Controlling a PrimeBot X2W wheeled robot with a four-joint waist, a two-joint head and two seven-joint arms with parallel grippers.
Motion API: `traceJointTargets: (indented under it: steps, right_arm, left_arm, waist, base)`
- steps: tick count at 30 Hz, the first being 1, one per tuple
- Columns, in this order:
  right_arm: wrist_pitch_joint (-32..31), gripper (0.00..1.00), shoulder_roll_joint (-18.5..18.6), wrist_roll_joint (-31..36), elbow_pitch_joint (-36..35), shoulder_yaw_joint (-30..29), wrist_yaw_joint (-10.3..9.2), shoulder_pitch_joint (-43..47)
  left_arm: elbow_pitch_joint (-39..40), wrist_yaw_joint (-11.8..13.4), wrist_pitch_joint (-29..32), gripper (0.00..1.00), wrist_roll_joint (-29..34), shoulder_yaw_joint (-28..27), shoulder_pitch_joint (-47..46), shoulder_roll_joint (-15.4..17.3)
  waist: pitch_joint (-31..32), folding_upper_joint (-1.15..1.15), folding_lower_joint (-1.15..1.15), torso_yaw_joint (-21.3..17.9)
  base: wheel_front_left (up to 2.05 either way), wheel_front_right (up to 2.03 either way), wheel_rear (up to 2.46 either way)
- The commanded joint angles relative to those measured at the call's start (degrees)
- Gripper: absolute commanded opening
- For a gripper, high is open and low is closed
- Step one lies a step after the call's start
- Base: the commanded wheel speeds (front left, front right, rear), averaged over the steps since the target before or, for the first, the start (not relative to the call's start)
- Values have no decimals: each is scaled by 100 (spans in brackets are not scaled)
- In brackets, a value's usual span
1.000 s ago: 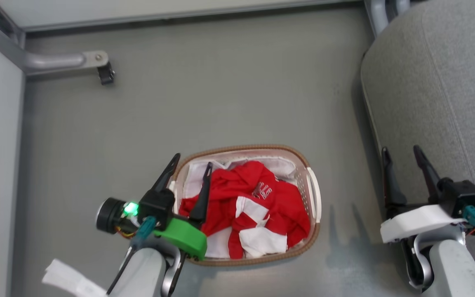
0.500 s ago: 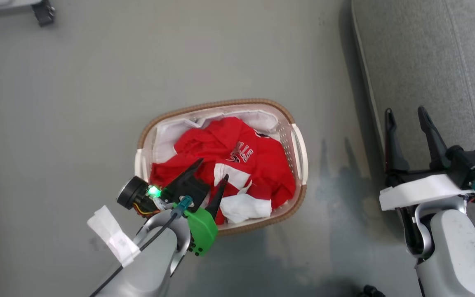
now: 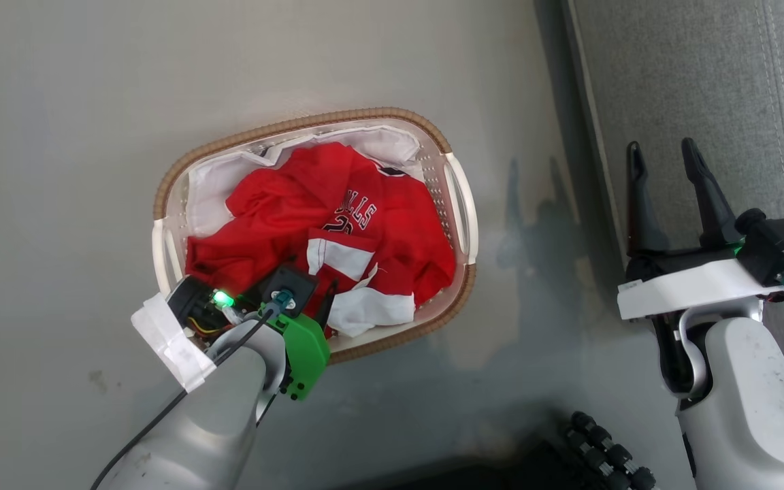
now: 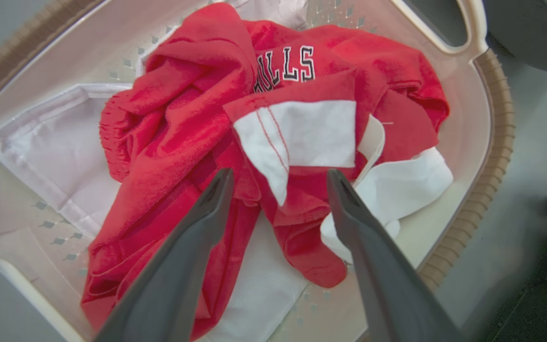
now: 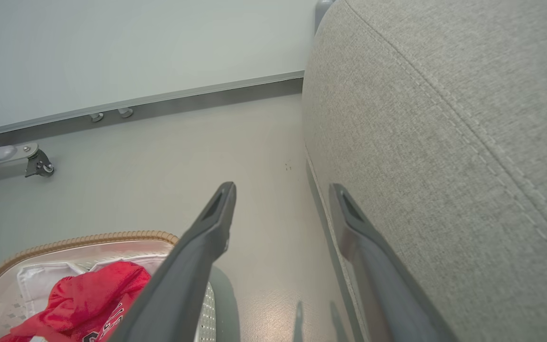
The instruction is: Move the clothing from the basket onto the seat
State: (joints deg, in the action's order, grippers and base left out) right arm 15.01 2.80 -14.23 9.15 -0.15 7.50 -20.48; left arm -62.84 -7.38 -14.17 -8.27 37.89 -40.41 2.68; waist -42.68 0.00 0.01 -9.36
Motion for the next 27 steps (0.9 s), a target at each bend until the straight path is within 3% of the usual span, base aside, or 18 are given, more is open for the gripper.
traceJointTargets:
  steps: [1, 12, 13, 15, 17, 18, 19, 27]
  right_arm:
    - [26, 100, 18, -42, -26, 11, -2, -59]
    - [26, 100, 18, -152, -47, 83, -2, -136]
    - [26, 100, 18, -153, -43, 78, -3, -137]
    - [27, 100, 18, -151, -39, 65, -2, -155]
    - [26, 100, 18, -137, -39, 55, -2, -174]
    - [27, 100, 18, -125, -42, 52, -2, -184]
    - [26, 100, 18, -112, -42, 47, -3, -188]
    - [26, 100, 19, 17, -6, -6, -2, -107]
  left_arm:
    - [-65, -12, -12, 100, -65, -12, -149, 38]
    - [-195, 4, -92, 100, -226, 47, -406, 38]
    - [-146, 4, -99, 86, -242, 66, -407, 38]
    - [-34, 1, -108, 46, -302, 124, -395, 38]
    - [114, -1, -105, 25, -351, 201, -361, 37]
    - [204, -1, -104, 8, -376, 227, -330, 37]
    - [286, -2, -102, 0, -403, 239, -299, 37]
    - [799, 73, -99, 0, -447, 244, 8, 37]
  waist:
    - [-182, 0, -1, -148]
    - [-365, 0, -1, -255]
    - [-371, 0, -1, -256]
    - [-369, 0, -1, -251]
    - [-347, 0, -1, -231]
    - [-323, 0, -1, -214]
    - [-301, 0, -1, -199]
    - [126, 0, -1, 1]
  base:
    - [0, 0, 0]
    - [0, 0, 0]
    - [0, 0, 0]
    - [0, 0, 0]
    - [0, 0, 0]
    - [0, 0, 0]
    - [0, 0, 0]
    - [0, 0, 0]
